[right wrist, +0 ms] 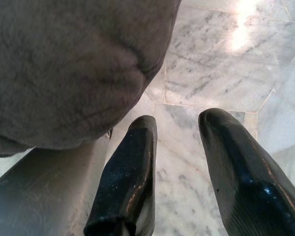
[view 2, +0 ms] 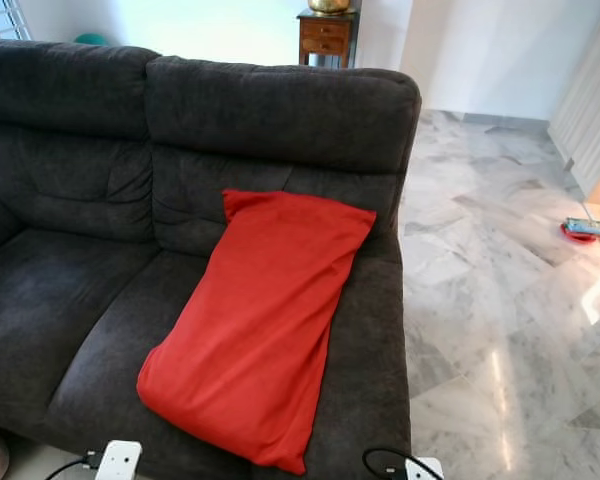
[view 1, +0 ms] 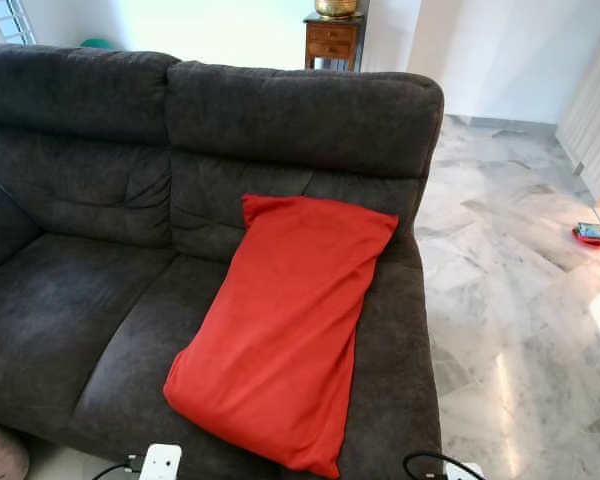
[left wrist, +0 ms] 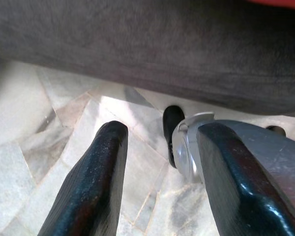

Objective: Move the pillow to the sofa from floor

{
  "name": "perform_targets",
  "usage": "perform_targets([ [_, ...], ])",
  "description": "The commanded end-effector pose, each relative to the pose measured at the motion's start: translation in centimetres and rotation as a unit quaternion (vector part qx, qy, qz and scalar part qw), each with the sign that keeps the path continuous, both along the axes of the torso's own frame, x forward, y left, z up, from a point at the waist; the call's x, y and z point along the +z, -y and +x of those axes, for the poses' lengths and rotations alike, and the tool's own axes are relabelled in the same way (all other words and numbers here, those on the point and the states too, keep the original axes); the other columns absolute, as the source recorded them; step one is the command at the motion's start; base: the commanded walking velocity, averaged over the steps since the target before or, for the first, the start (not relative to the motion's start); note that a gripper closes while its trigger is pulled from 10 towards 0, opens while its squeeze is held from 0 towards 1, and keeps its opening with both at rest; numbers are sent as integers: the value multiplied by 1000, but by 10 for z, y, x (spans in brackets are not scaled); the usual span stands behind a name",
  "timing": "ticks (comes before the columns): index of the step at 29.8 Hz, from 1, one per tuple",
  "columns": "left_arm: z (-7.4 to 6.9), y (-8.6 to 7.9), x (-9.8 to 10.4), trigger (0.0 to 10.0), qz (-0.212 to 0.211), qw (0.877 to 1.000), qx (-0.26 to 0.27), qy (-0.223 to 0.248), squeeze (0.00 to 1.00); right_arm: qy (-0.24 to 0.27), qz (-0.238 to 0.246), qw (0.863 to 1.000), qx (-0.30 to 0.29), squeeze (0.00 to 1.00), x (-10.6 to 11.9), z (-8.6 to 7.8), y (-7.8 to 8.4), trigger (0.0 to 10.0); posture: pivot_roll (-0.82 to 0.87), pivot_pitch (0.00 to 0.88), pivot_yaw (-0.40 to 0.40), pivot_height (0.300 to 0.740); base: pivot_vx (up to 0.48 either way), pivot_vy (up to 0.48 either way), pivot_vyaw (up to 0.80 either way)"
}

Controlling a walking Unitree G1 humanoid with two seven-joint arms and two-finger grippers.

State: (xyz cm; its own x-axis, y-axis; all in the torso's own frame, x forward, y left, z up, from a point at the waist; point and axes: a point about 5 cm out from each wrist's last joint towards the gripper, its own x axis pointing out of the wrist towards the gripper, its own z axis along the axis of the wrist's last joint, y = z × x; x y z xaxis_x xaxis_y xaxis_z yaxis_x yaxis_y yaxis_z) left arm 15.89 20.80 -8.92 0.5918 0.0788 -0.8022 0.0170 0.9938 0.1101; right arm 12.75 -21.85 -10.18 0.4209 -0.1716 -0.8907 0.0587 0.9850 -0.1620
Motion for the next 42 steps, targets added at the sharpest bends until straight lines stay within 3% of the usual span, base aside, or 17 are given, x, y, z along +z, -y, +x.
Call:
perform_targets([
  [1,-4,0,-2,10000,-1,1000,2,-8,0,-3,0,1000,-3,0,0,-1,2,10000,80,0,-35,740,-247,0,0],
  [13,-1,2,-1,10000,1,1000,-4,-7,0,-2,1,1000,-2,0,0,0,1,10000,80,0,-34,740,-248,0,0],
  [42,-11,-4,-4,10000,-1,1000,6,-15,0,-2,8,1000,11,0,0,2,-1,10000,80,0,-30,740,0,0,0],
])
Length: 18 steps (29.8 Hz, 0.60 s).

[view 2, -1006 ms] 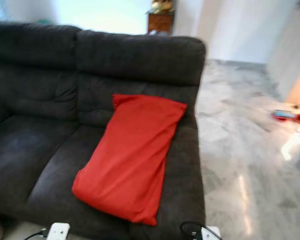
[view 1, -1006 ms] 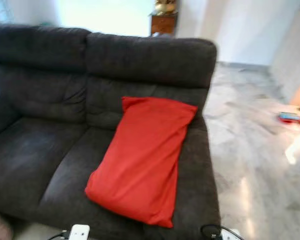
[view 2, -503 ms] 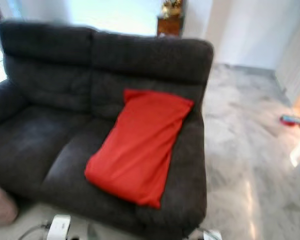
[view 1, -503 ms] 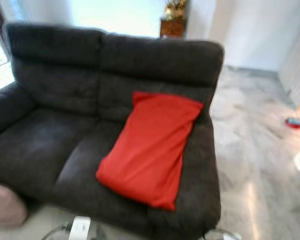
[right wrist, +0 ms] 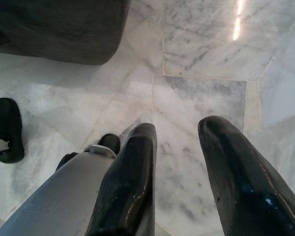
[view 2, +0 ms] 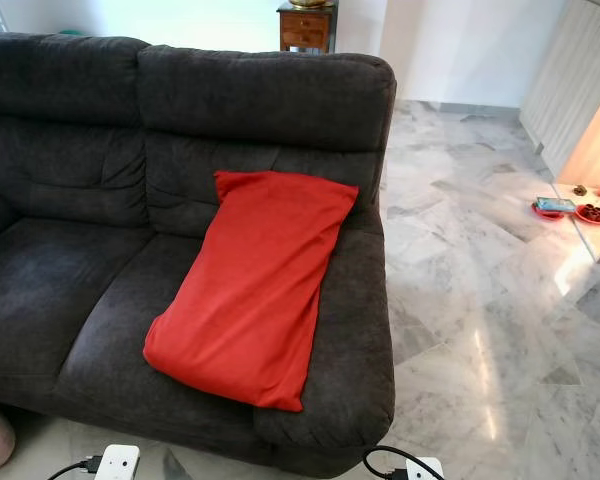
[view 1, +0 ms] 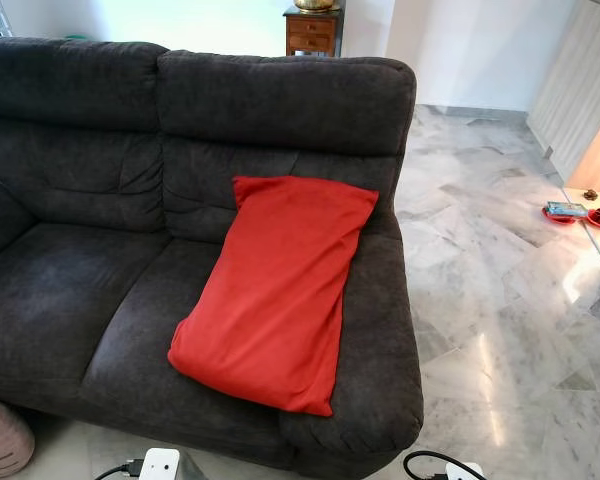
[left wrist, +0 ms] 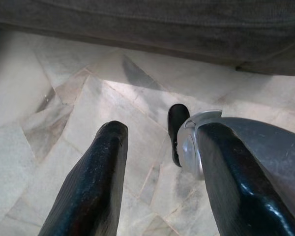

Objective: Move the pillow to the sofa from floor

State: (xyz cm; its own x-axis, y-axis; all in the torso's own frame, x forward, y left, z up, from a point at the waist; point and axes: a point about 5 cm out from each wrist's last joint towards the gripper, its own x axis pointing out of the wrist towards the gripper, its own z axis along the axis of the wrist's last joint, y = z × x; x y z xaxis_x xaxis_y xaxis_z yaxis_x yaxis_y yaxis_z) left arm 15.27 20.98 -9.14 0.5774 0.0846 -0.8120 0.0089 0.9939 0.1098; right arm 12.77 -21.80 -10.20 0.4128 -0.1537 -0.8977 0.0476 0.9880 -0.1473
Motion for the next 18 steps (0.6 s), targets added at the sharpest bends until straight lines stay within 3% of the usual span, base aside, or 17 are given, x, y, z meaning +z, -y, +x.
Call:
perform_targets([
  [1,-5,-3,-1,10000,-1,1000,1,-7,0,3,0,1000,7,0,1,2,0,10000,80,0,-30,740,0,0,0],
  [5,-16,-10,-3,10000,-1,1000,3,-14,0,11,12,1000,14,0,1,3,-2,10000,80,0,-30,740,0,186,800],
  [11,-32,-23,-6,10000,4,999,8,-31,0,7,15,1000,3,0,0,2,-3,10000,81,0,-30,740,0,250,0],
  [18,-39,-19,-9,10000,3,999,10,-45,0,5,14,1000,18,0,0,3,-3,10000,83,0,-32,740,0,263,0],
])
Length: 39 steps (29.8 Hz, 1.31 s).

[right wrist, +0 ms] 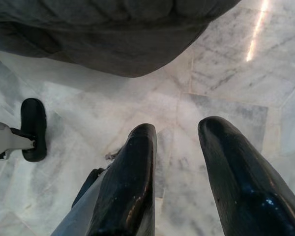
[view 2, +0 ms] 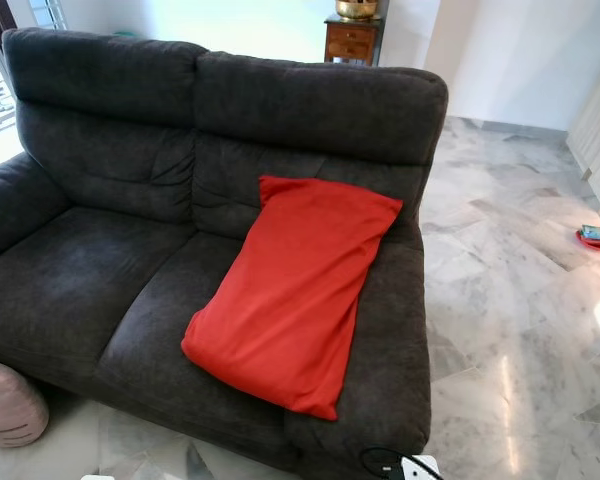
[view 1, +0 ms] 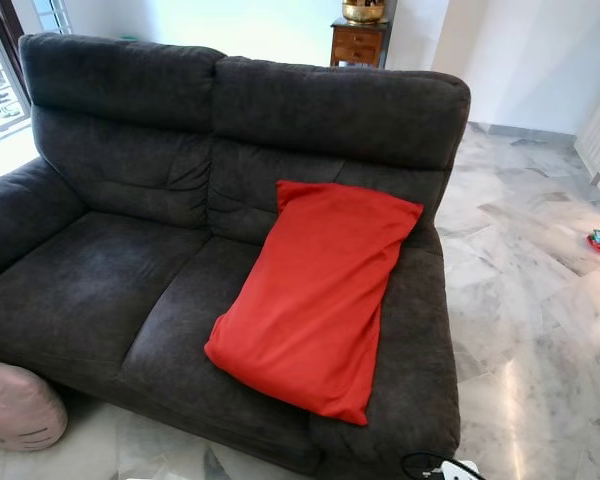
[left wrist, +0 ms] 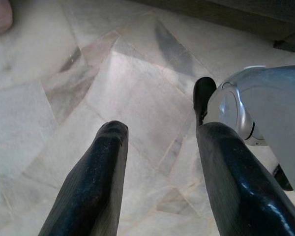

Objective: Move the pillow to the sofa from floor

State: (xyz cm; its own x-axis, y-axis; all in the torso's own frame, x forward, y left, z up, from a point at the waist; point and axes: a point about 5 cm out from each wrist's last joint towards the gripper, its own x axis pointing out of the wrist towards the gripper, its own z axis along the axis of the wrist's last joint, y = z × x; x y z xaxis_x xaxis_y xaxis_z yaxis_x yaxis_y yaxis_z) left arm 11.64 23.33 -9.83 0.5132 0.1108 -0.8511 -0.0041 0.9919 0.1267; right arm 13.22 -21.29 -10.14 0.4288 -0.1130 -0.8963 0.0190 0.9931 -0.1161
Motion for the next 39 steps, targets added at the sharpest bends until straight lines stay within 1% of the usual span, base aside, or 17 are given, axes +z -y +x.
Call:
perform_targets([
  [1,-3,5,-2,10000,-6,1000,-1,-8,0,-1,-2,1000,6,0,0,-2,2,10000,83,0,-32,740,0,296,0],
  [4,-2,8,-3,10000,-6,1000,-3,-10,0,-2,-6,1000,13,0,0,-1,2,10000,86,0,-33,740,0,314,800],
  [6,-2,9,-3,10000,-6,1000,-5,-10,0,1,4,1000,-3,0,0,-1,1,10000,88,0,-33,740,0,315,619],
  [7,-2,9,-3,10000,-6,1000,-5,-10,0,1,6,1000,-9,0,0,-2,1,10000,88,0,-31,740,0,311,0],
  [11,0,8,-2,10000,-4,1000,-10,-9,0,1,6,1000,4,0,0,-1,-1,10000,92,0,-28,740,0,311,0],
  [15,3,5,-1,10000,0,1000,-11,-9,0,-1,4,1000,9,0,-1,-1,-2,10000,95,0,-20,740,0,313,0],
  [19,3,2,0,10000,4,1000,-13,-10,0,-2,-3,1000,23,0,-1,0,-3,10000,92,0,-10,740,0,314,622],
  [24,3,-5,2,10000,8,1000,-14,-10,0,0,4,1000,11,0,-1,0,-6,10000,85,0,7,740,0,313,755],
  [27,3,-8,2,10000,9,1000,-13,-9,0,4,13,1000,-9,0,-1,0,-7,10000,82,0,14,740,0,315,0],
  [30,4,-9,3,10000,9,1000,-13,-9,0,3,12,1000,-5,0,-1,0,-7,10000,83,0,16,740,0,315,0],
  [34,1,-12,3,10000,11,1000,-9,-10,0,4,8,1000,4,0,0,2,-7,10000,88,0,14,740,0,315,0],
  [39,-4,-12,1,10000,10,1000,-6,-15,0,3,8,1000,9,0,0,3,-7,10000,88,0,12,740,0,313,725],
])
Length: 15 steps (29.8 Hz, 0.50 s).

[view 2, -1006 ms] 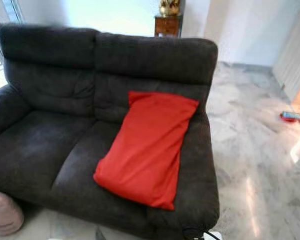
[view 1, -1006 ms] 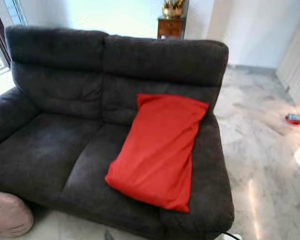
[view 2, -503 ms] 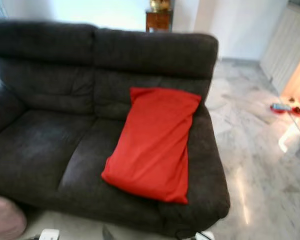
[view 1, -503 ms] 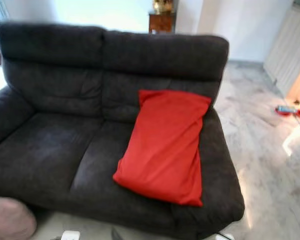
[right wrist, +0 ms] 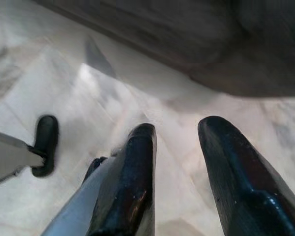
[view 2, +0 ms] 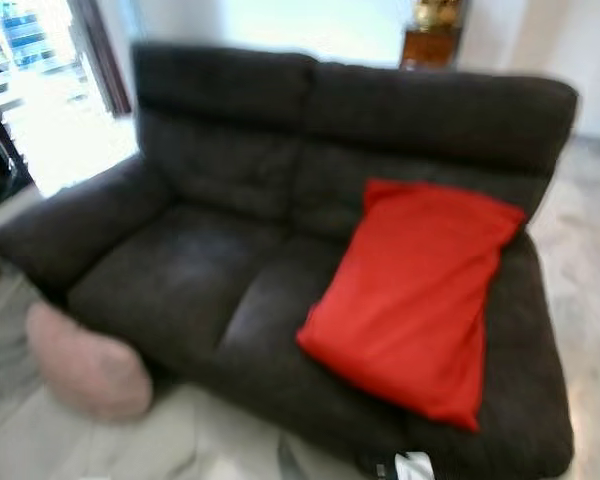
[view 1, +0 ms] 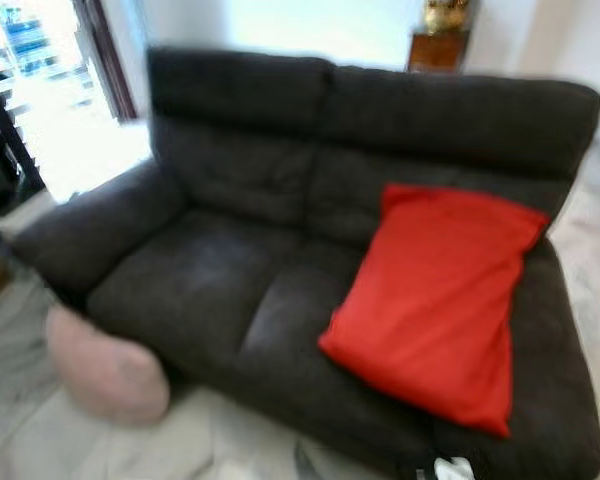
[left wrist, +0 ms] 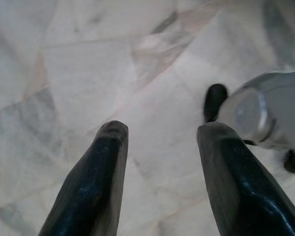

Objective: Move the pillow to the sofa from floor

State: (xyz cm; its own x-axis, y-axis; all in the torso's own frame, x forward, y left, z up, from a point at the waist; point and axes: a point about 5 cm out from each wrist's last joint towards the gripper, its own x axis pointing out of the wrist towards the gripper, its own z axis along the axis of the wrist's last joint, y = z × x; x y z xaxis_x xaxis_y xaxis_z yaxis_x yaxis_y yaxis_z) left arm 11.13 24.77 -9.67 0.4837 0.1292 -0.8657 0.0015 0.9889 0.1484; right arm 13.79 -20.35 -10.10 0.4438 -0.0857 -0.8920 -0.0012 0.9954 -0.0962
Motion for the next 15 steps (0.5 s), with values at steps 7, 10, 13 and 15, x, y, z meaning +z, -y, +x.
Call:
perform_targets([
  [7,3,12,-2,10000,-7,1000,-8,1,0,1,5,1000,-24,0,0,-3,4,10000,85,0,5,740,0,315,0],
  [10,6,17,-3,10000,-10,1000,-9,4,0,1,3,1000,-25,0,0,-3,4,10000,86,0,0,740,0,328,0],
  [13,11,21,-3,10000,-12,1000,-10,7,0,-2,-2,1000,-21,0,0,-3,6,10000,86,0,-3,740,0,337,0],
  [15,13,23,-2,10000,-13,1000,-12,8,0,-2,-2,999,-32,0,-1,-4,6,10000,87,0,-5,740,0,338,0],
])
